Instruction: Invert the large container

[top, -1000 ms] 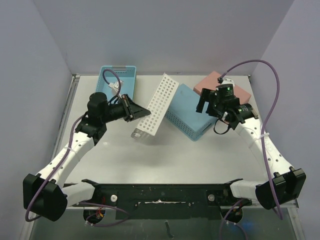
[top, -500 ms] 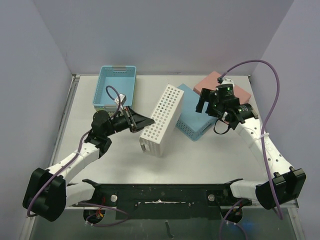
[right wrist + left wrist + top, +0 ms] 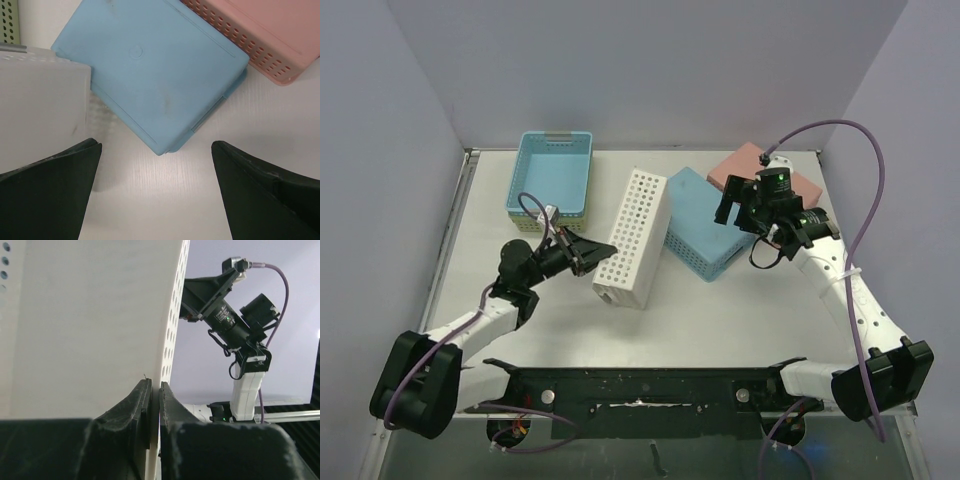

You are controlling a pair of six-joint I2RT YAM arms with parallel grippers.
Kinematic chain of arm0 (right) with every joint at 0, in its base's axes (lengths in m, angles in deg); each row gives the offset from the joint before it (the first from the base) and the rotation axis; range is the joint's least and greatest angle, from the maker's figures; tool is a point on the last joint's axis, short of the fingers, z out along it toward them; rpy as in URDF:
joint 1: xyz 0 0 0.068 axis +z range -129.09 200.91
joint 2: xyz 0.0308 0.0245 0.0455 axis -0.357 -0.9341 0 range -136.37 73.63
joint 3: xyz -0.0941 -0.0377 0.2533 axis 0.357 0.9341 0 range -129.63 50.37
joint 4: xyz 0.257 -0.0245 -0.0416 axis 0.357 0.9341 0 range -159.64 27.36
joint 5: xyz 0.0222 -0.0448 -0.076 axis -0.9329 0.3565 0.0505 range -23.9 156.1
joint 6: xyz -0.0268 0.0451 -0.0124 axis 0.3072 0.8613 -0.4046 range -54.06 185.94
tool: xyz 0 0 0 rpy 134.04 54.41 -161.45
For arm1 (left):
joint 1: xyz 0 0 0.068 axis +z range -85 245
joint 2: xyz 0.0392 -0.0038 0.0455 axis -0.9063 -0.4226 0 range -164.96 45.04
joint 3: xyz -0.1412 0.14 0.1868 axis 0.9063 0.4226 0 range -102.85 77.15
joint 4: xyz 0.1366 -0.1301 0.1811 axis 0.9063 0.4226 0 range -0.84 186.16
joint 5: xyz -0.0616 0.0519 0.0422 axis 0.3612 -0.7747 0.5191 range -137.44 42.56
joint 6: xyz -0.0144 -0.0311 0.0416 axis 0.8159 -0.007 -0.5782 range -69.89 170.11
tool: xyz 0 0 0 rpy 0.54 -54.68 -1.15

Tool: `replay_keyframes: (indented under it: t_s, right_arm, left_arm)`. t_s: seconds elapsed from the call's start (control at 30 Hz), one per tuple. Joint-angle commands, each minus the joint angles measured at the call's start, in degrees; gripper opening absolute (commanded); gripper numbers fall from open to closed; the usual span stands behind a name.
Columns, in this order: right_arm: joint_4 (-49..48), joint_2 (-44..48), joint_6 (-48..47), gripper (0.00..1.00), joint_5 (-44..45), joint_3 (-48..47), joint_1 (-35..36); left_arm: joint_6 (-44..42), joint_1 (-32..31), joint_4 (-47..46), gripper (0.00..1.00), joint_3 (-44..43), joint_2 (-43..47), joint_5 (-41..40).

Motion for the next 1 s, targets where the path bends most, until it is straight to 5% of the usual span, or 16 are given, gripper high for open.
replay_keyframes:
  t_s: [0.0, 0.17, 0.47, 0.7, 0.97]
  right_arm:
    - [-1.88, 1.49, -0.40, 0.99, 1.00, -1.48, -0.65]
    - [-2.44, 0.95, -0.35, 0.99, 0.44, -1.10, -0.91]
    - [-2.78, -0.26, -0.48, 0.99, -0.22, -1.70, -1.07]
    - [-2.88, -0.68, -0.40, 1.00, -0.49, -1.84, -1.02]
    - [-2.97, -0.24, -0.30, 1.00, -1.02, -1.36, -1.02]
  left_arm:
    - [-6.83, 4.50, 13.86, 0.08, -2.12, 2.69, 0.16]
    - [-14.90, 9.98, 26.03, 0.18, -5.26, 4.13, 2.86]
    - [-24.63, 15.08, 38.40, 0.59, -8.91, 3.35, 4.68]
    - [-34.49, 16.56, 49.76, 0.63, -13.75, 2.64, 2.78]
    - [-51.22, 19.02, 72.00, 0.67, -23.71, 1.46, -9.16]
